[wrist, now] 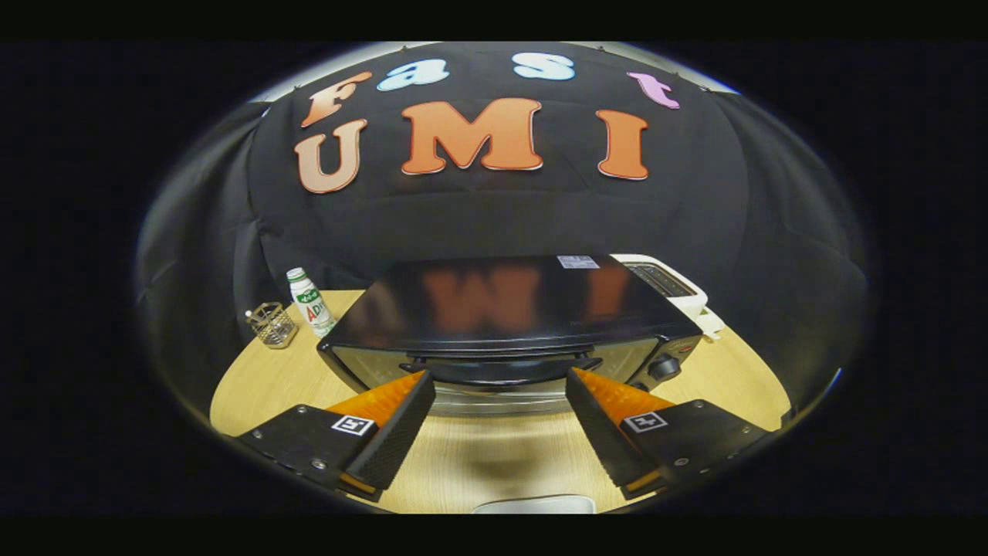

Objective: Open the toaster oven, put the food inside, and close the toaster oven door.

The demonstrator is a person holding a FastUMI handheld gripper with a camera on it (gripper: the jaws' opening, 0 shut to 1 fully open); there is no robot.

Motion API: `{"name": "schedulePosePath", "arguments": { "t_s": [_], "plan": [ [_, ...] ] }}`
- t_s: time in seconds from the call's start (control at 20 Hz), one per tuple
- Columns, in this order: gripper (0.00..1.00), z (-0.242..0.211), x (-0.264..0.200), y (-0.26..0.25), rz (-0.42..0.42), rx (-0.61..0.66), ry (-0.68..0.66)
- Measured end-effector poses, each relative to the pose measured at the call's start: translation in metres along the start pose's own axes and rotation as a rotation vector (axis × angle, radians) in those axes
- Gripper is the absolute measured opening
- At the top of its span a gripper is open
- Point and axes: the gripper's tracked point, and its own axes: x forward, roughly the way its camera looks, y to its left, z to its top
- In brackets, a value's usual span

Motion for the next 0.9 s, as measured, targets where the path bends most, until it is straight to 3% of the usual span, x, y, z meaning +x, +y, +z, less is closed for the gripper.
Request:
{"name": "schedulePosePath", "arguments": {
  "t_s": [0.4,0.9],
  "plan": [
    [1.00,0.038,-0.030,0.001,0.010,0.015,-0.042],
    [1.00,0.133,-0.120,-0.013,0.015,0.024,-0.194]
  ]
}}
